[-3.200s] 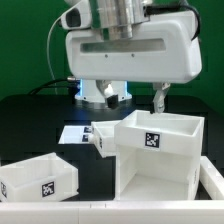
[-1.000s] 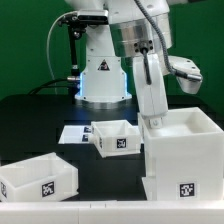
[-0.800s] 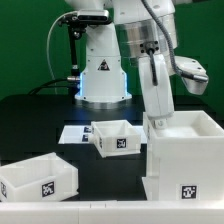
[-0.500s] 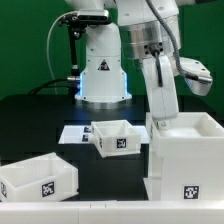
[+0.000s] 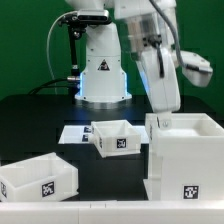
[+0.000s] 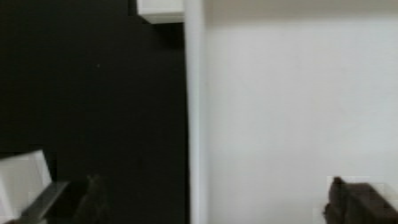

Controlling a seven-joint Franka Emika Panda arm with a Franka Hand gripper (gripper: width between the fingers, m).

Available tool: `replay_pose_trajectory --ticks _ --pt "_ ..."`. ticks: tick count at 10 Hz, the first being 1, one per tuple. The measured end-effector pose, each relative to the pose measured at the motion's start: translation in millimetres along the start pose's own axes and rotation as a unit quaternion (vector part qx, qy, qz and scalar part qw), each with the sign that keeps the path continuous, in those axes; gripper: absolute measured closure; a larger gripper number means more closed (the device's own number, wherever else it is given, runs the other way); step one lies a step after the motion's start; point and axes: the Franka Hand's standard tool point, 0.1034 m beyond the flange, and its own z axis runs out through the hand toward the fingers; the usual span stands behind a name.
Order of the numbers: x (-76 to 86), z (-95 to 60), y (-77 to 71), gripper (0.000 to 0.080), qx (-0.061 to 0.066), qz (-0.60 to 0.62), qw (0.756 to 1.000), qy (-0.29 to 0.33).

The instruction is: Assemble drawer

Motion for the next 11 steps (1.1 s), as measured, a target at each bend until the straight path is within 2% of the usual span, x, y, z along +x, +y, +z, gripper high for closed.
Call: replay_pose_trajectory --ticks 1,2,3,4,5,7,8,9,11 --pt "5.5 -13.0 -4.6 0.0161 0.011 -0.009 1.000 -0.001" --pt "13.6 -23.5 -8.3 0.0153 0.020 -0.029 0.999 0.000" --pt "26.9 -27.5 -11.3 0.0153 0.028 -0.122 0.992 0.007" --pt "43.0 -26.2 -15.7 0.0150 0.039 -0.210 0.977 0.023" --pt "51.3 -21.8 -16.9 0.0150 0.043 -0.272 0.961 0.036" --pt "65.1 -19.0 -18.3 0.0150 0.038 -0.418 0.906 0.052" --pt "61.2 -19.4 -20.4 0.0150 0.042 -0.460 0.885 0.061" --pt "61.7 -18.9 -20.0 0.0150 0.039 -0.482 0.873 0.062" --pt "65.4 -18.7 -19.7 0.0150 0.033 -0.548 0.833 0.066"
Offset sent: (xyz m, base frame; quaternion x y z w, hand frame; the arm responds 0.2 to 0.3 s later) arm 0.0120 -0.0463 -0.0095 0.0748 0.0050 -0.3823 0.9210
